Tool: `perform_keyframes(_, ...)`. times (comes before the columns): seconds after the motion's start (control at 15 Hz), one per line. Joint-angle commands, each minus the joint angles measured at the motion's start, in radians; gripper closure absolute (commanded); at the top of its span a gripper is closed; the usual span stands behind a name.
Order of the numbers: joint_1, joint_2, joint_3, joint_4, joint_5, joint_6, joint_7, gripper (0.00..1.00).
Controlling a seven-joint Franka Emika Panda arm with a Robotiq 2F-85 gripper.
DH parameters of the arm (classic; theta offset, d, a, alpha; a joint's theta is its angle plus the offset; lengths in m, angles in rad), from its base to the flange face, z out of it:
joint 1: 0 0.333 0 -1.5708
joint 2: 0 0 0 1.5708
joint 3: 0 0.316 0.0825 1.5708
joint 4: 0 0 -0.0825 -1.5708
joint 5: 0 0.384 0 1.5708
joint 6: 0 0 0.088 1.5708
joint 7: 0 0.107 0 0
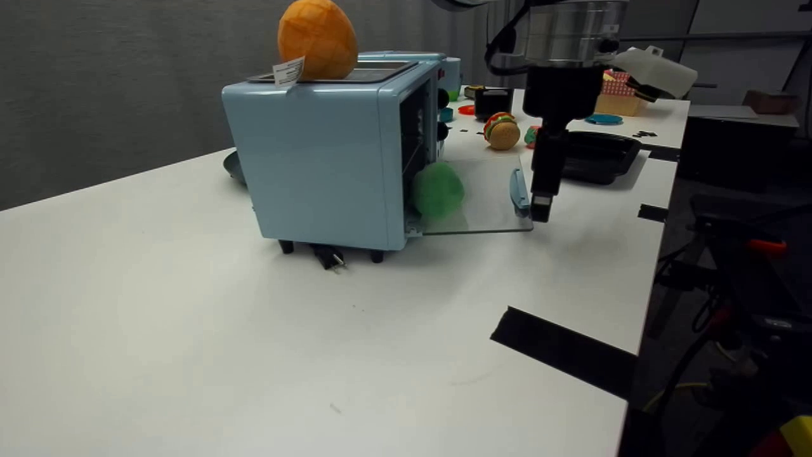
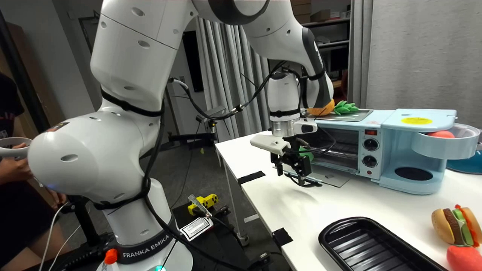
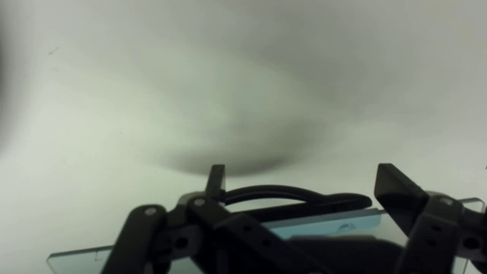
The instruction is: Remove the toy burger from the breakfast station oven, close the breakfast station oven door
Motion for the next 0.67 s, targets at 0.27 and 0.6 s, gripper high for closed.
perform_keyframes(0.27, -0.014, -0.132, 0.042, -0.001, 0.0, -0.041, 0.065, 0.0)
perform_keyframes(0.6, -0.016, -0.203, 0.061, 0.015, 0.001, -0.037, 0.079, 0.0)
